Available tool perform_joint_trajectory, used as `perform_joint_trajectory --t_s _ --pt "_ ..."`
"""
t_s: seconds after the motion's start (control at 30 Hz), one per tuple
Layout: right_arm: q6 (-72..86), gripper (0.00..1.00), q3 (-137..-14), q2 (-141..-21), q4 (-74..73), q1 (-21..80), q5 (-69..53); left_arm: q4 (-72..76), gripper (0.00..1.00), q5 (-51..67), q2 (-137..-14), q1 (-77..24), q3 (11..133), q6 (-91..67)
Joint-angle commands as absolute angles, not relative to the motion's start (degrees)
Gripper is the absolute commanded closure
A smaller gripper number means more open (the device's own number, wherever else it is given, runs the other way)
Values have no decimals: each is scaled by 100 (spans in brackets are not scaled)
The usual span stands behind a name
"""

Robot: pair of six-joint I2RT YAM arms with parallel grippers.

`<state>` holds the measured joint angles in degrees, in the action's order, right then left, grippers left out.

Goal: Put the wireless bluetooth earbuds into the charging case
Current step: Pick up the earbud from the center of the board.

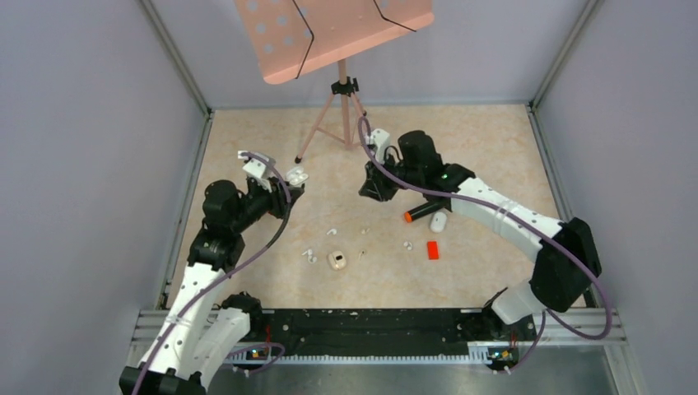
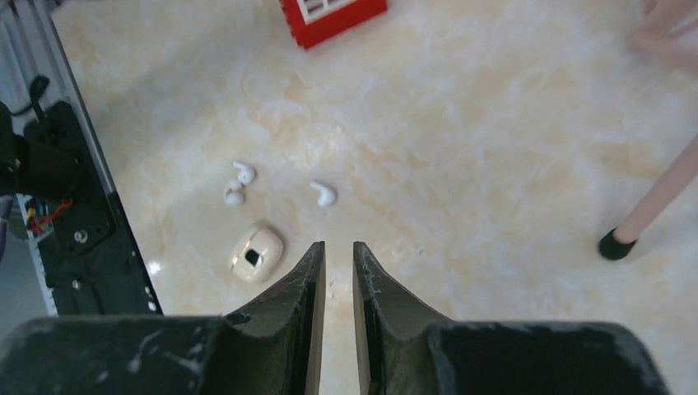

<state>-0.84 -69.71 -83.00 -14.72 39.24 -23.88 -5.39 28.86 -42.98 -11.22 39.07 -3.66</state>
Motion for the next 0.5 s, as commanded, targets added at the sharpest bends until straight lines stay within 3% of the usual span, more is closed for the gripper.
perform_joint_trajectory --t_s 0.0,0.47 --pt "-140 82 -6643 -8899 -1228 4025 -2775 -951 100 2411 -4167 -793 3742 -1047" --pt "-783 63 -7011 -10517 -905 4932 -2168 -1184 100 2171 -4082 -279 3763 -1419"
